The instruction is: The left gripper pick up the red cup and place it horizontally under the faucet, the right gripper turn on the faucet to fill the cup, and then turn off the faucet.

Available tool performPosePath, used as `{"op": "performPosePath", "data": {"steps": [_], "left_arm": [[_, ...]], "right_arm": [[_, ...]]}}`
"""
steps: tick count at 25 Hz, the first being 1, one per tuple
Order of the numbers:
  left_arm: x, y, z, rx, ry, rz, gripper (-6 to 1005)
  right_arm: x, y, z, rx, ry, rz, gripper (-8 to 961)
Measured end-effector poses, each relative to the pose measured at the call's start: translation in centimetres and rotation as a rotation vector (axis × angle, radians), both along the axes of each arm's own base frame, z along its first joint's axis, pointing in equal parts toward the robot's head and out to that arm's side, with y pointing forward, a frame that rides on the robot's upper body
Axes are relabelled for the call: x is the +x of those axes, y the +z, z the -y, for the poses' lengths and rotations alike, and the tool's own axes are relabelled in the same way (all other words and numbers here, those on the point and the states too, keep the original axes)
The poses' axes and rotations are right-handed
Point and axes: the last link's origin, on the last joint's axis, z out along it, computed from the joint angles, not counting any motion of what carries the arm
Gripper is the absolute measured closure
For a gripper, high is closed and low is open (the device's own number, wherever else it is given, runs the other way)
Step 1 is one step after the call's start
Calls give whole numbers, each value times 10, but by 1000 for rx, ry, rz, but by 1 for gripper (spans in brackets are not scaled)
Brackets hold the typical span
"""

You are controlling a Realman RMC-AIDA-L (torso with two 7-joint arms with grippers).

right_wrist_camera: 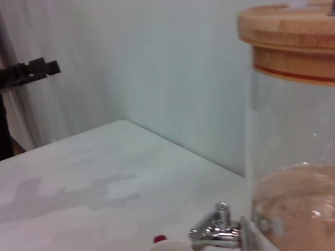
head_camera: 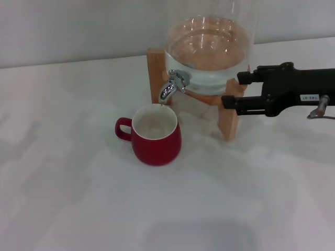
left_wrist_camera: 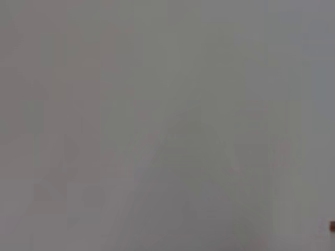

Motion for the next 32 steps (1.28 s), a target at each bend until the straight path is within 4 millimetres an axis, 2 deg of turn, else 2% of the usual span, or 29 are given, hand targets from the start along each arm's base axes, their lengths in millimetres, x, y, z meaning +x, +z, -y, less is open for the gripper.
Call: {"op": "performPosePath", "data": {"steps": [8,17,32], "left_arm": [[-6,6,-4,-24,31,-6,110],[-11,12,-8,11,62,3,109],[-10,13,-17,28,84,0,110]], "right_arm": [[-10,-6,9,-64,53,-35,231],[-40,-28,24,-127,166,-15,231],[-56,-50,21,-93,181,-19,231]]}}
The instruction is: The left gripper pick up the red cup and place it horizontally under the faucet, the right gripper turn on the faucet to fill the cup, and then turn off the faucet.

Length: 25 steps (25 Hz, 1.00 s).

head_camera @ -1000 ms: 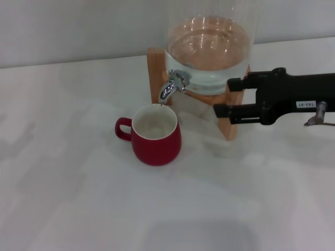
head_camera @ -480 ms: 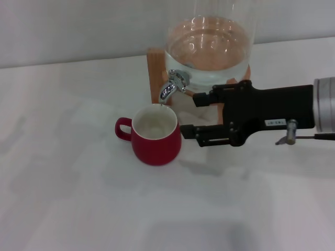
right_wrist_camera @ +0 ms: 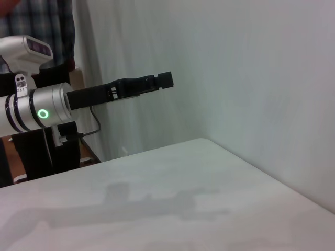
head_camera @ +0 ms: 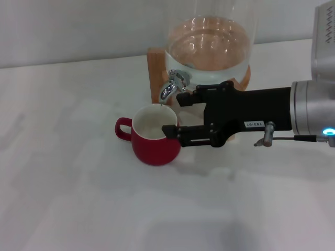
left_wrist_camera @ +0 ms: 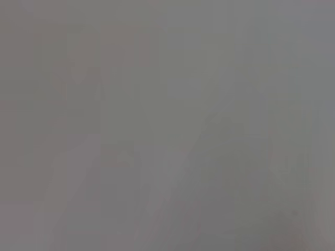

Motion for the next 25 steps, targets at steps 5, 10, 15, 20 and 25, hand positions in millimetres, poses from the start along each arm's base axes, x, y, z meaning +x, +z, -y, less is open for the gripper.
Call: {"op": "performPosePath", "data": {"steps": [5,10,15,20,25], "left_arm": [[-1,-1,1,-1,2,1,109],[0,-1,0,-1,-1,1,109],[1,-1,1,-3,-5,3,109],[1,0,2,-2,-7,3,109],[1,-1,2,-4,-8,4,110]], "right_arm": [[-1,-5,-5,10,-4,-4,231],[2,-12,-12,-8,-17,-9,231],[3,-16,-16,-14,-27,-12,231],[6,-16,-20,5,-35,-16,231],[10,-17,-23,8,-44,-25,232]]}}
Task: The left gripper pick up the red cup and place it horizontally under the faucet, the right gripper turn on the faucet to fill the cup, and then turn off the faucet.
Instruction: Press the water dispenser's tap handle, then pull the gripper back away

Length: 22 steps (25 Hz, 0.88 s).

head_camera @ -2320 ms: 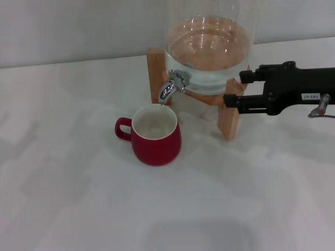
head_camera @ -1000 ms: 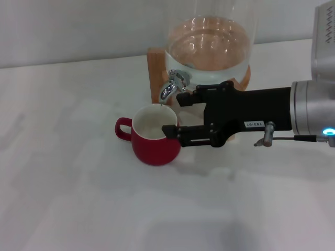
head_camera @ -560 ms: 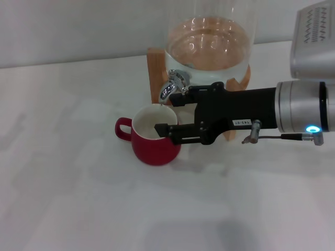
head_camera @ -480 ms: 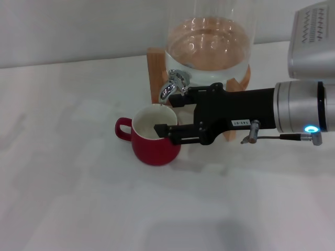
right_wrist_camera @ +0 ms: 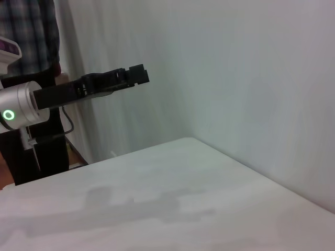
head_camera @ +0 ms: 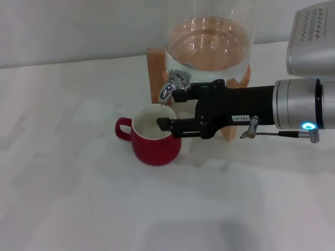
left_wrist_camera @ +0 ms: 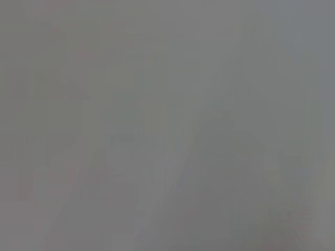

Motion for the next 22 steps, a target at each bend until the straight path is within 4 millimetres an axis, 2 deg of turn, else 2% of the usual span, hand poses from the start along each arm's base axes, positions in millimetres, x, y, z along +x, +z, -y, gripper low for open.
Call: {"op": "performPosePath", "data": {"steps": [22], "left_arm": [[2,0,-2,2,-6,0,109]], "right_arm": [[5,4,-7,42,-23,-2,232]]}}
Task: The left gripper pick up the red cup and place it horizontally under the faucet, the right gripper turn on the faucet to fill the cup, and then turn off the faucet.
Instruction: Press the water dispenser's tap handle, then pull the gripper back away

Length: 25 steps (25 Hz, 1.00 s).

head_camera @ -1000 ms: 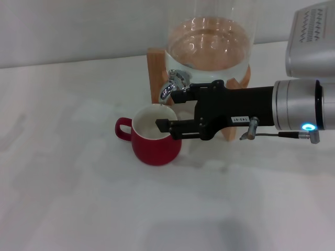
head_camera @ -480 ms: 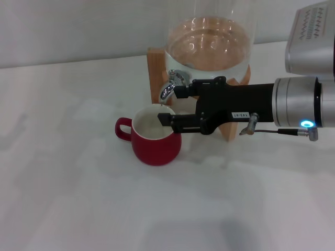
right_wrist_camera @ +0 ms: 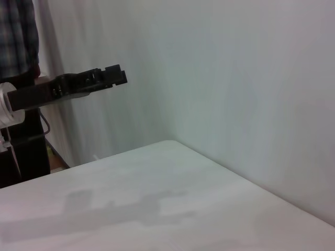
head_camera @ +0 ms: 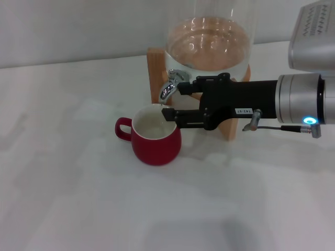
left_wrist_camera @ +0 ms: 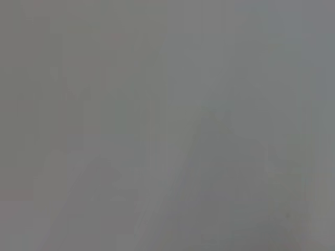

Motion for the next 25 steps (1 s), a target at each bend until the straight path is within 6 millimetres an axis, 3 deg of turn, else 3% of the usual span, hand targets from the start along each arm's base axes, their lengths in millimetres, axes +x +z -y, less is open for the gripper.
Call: {"op": "performPosePath", "data": {"steps": [25], "left_arm": [[0,-2,1,-11,1,7,110]], "right_arm": [[11,11,-2,26,-30,-3,232]]}}
